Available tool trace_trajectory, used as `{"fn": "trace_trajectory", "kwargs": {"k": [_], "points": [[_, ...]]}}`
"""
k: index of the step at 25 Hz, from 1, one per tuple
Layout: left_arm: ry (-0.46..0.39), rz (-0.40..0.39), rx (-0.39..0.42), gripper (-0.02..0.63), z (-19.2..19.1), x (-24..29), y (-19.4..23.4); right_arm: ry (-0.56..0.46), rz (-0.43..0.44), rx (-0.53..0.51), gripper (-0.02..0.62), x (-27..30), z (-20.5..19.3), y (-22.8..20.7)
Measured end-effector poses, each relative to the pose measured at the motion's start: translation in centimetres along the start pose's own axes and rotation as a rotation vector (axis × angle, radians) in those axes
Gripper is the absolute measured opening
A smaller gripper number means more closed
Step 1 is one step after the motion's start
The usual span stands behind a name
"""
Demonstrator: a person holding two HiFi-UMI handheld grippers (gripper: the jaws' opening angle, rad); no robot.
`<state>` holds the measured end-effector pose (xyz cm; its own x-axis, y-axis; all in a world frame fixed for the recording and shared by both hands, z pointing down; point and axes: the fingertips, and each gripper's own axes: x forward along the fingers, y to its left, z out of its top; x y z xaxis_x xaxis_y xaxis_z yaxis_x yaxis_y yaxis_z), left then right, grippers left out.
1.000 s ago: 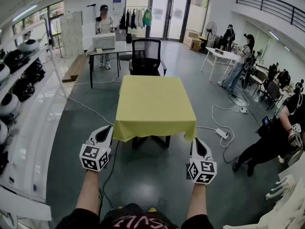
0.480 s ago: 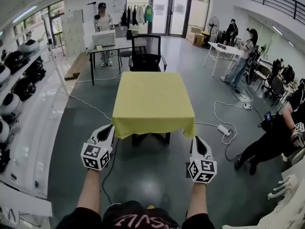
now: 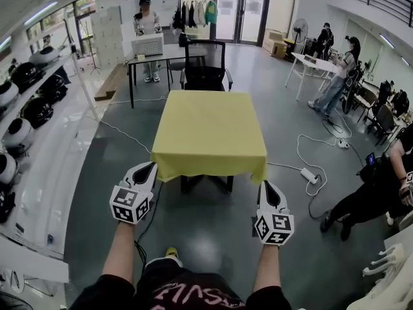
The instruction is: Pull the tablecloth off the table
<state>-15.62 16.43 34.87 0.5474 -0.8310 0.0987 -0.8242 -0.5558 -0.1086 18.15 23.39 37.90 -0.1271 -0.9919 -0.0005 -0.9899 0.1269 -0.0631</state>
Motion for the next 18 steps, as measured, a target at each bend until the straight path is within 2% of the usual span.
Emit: {"fn": "trace_trajectory", "kwargs": {"k": [9,18], "points": [[0.006,-0.029,0.025,0.006,-1.1,5.9,2.1,0.013,0.002,-0.010,0.011,6.1,-0.7,-1.0],[0.040,-0.063,-0.032,0.006,-4.5,16.3,9.3,0.063,-0.034,-0.023,0.011,17.7,-2.1,-2.0]]}}
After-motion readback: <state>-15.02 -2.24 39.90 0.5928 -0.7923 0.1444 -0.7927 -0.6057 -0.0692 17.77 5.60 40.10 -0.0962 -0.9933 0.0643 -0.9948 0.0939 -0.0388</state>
